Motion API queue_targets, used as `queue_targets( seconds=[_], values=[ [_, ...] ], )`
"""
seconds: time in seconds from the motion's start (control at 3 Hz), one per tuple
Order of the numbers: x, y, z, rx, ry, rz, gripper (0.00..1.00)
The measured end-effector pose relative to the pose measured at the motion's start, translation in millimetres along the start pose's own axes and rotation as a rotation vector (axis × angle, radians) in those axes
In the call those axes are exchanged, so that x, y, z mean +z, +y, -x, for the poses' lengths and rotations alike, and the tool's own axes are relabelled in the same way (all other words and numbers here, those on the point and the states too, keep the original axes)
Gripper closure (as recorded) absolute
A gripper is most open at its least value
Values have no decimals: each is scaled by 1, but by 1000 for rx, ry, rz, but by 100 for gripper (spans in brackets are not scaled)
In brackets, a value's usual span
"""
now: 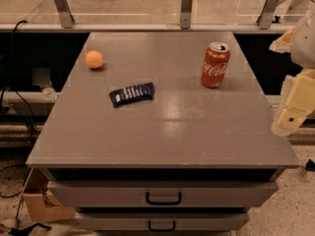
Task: Knock coke can over
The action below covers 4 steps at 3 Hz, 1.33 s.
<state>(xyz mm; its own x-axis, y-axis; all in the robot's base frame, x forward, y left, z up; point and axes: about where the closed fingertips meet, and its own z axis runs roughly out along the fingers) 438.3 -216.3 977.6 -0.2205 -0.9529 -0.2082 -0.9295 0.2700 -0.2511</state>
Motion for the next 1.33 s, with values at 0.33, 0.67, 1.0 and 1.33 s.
queue_targets(
  seconds=[0.33, 0.67, 1.0, 1.33],
  values=[
    [0, -2, 0, 9, -8, -7, 0],
    [15, -19, -12, 92, -52, -43, 0],
    [67, -54, -47, 285, -161, -73, 0],
    [107, -90, -68, 461, -244, -135, 0]
  ],
)
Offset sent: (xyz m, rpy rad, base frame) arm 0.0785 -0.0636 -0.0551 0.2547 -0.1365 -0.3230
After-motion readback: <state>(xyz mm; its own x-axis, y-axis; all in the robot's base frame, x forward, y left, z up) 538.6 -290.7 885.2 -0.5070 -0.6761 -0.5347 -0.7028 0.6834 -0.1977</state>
